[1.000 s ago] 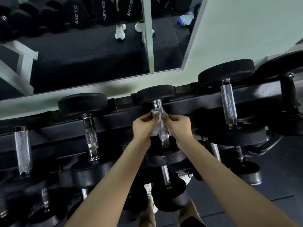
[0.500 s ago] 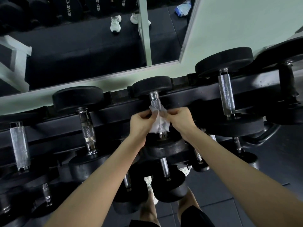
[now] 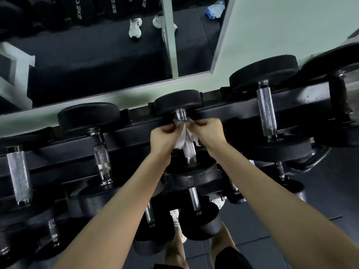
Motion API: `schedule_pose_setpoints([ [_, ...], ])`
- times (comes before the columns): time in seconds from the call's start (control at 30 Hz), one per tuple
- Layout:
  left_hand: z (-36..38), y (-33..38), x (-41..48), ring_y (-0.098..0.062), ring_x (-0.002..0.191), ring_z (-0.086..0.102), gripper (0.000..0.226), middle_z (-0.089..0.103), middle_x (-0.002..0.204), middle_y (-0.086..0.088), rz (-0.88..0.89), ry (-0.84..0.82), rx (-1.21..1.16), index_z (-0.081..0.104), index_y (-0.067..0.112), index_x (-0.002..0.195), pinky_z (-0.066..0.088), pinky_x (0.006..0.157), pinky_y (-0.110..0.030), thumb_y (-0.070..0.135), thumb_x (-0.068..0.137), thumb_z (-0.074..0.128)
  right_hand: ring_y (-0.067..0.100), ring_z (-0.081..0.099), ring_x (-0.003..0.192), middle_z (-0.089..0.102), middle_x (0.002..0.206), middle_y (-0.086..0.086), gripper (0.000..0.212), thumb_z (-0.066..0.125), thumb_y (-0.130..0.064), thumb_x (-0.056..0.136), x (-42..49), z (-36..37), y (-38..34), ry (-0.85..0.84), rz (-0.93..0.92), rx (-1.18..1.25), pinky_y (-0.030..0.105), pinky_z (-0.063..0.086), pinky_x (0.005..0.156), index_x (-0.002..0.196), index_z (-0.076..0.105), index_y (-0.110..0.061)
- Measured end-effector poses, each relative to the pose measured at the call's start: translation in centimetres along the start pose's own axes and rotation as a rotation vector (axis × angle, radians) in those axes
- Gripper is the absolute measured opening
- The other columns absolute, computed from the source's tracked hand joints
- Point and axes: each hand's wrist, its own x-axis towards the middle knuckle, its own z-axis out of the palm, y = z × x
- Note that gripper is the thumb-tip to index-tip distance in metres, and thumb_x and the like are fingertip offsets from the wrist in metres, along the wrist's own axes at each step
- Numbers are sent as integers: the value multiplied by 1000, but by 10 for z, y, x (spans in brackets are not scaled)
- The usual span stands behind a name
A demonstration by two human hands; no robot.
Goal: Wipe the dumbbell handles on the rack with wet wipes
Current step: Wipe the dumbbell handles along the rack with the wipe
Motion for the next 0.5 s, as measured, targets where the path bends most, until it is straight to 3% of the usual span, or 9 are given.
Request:
schedule_pose_setpoints([
  [0.13, -1, 3, 4, -2, 71, 67, 22, 72, 80, 5, 22, -8, 78, 72, 10, 97, 52, 63, -8, 27, 84, 69, 15, 63, 64, 71, 70, 11, 18, 70, -23, 84, 2, -1, -2, -35, -28, -17, 26, 50, 61, 74, 74, -8],
  [0.2, -5, -6, -4, -5, 73, 69, 21, 74, 82, 1, 22, -52, 131, 73, 11, 94, 53, 66, -12, 29, 83, 68, 10, 65, 62, 72, 69, 8, 19, 70, -26, 84, -4, -10, 10, -90, -49, -90, 23, 50, 60, 71, 74, -12],
  [0.3, -15, -30, -20, 1, 73, 66, 25, 73, 89, 2, 34, -160, 213, 71, 10, 103, 53, 72, -13, 24, 82, 71, 9, 51, 50, 66, 55, 11, 29, 71, -32, 82, -17, -24, 32, -194, -61, -272, 22, 38, 53, 63, 73, -10],
  [0.37, -21, -44, -25, -1, 80, 67, 27, 73, 90, 5, 62, -231, 323, 71, 15, 105, 54, 83, -22, 27, 81, 72, 4, 45, 46, 62, 49, 4, 25, 72, -31, 81, -23, -31, 39, -262, -74, -401, 22, 35, 50, 68, 76, -10],
  [0.43, -26, -45, -23, -4, 86, 67, 27, 74, 90, 7, 101, -277, 463, 72, 20, 105, 53, 87, -29, 30, 80, 73, 2, 37, 42, 51, 44, -3, 24, 73, -30, 80, -23, -35, 36, -310, -95, -518, 19, 30, 46, 72, 76, -8],
  [0.5, -27, -38, -18, -6, 86, 67, 28, 73, 89, 8, 134, -324, 611, 71, 21, 101, 54, 86, -33, 32, 76, 76, 8, 30, 48, 38, 47, 0, 32, 75, -28, 79, -19, -39, 30, -368, -104, -601, 22, 25, 47, 62, 69, -1],
])
